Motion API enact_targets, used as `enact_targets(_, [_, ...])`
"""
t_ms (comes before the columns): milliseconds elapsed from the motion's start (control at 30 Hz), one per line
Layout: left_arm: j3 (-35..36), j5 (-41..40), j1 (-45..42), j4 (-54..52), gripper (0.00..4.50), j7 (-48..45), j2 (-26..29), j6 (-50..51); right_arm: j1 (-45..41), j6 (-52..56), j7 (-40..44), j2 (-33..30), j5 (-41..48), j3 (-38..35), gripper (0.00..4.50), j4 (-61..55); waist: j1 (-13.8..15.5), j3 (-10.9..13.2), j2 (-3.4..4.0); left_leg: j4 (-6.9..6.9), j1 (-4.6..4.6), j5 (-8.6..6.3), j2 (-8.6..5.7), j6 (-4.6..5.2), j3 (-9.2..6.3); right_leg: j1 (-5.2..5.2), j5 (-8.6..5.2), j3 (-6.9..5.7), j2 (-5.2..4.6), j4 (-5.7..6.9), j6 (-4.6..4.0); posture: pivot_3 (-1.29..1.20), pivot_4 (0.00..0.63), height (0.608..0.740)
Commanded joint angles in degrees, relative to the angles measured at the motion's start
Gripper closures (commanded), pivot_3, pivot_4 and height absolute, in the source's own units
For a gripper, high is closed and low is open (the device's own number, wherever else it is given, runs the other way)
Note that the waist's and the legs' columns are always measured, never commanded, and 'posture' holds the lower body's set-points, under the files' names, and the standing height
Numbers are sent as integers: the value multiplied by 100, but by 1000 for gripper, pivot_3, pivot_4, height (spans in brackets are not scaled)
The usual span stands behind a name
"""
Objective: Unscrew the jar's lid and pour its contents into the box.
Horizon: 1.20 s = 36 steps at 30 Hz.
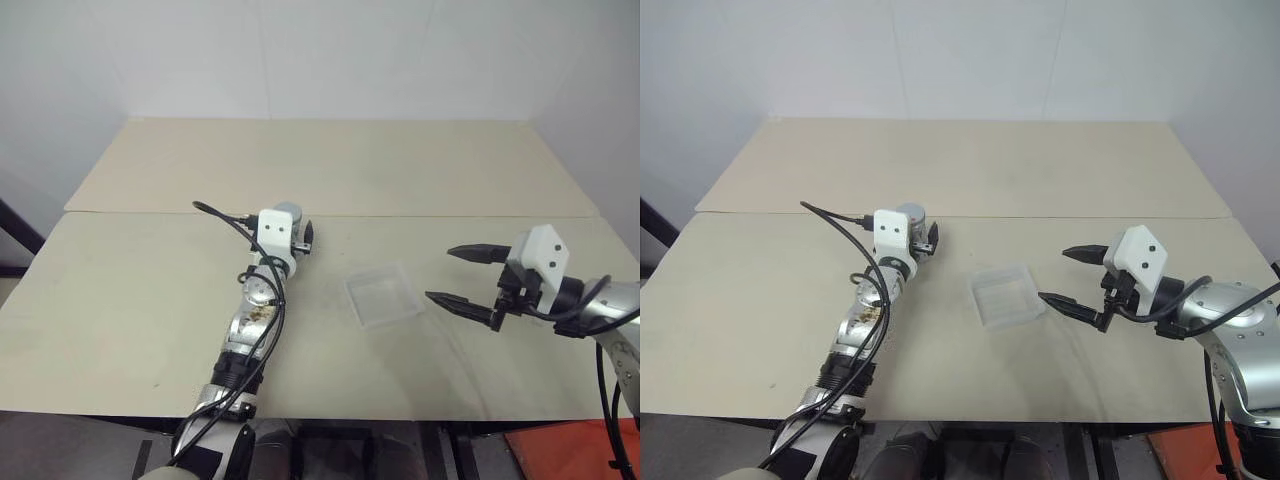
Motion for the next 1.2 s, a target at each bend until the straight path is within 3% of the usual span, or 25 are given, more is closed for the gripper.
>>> enact_targets(33, [-2,12,-148,22,632,-42,-23,-227,19,-86,10,-51,123,-252,0,-227,0,0,0,0,0,0,0,0,0,0,0,-1,0,0,0,0,150,740])
enact_targets(233, [-54,55,-104,32,2492,-75,-53,-238,34,-70,-25,-38,141,-291,0,-272,1,0,0,0,0,0,0,0,-1,0,0,-2,0,0,0,0,150,740])
enact_targets(267, [-52,65,-114,42,2572,-69,-48,-257,43,-72,-27,-34,138,-293,0,-285,0,0,0,0,0,0,0,0,0,0,0,-2,0,0,0,0,150,740])
enact_targets(467, [5,-198,-193,-245,2570,-740,293,-94,-36,-8,-132,37,208,-288,0,-345,-4,0,0,0,0,0,0,0,0,-1,0,-2,0,0,0,0,150,740])
enact_targets(733, [302,-1910,-339,-1188,2570,-3898,2000,1307,-1065,452,-621,628,687,277,0,-339,-153,0,0,1,-6,4,3,-6,3,-14,0,-1,1,12,0,0,150,740])
enact_targets(933, [219,-2717,-673,-934,2570,-6370,2963,1303,-2307,1071,-836,1239,865,1086,0,-57,-159,0,1,3,-9,4,-1,-7,7,-18,0,-3,4,23,0,0,150,740])
enact_targets(1033, [33,-2772,-848,-725,2570,-7141,3144,1219,-2797,1357,-868,1529,953,1385,0,19,-151,0,1,5,-22,5,-6,-8,10,-35,-1,-4,6,39,0,0,150,740])
enact_targets(1200, [-64,-2814,-1094,-345,2570,-7844,2913,710,-3702,1961,-1167,2100,1077,1672,0,448,-167,-1,3,3,-34,7,-9,-10,9,-43,0,-11,9,35,0,0,150,740])
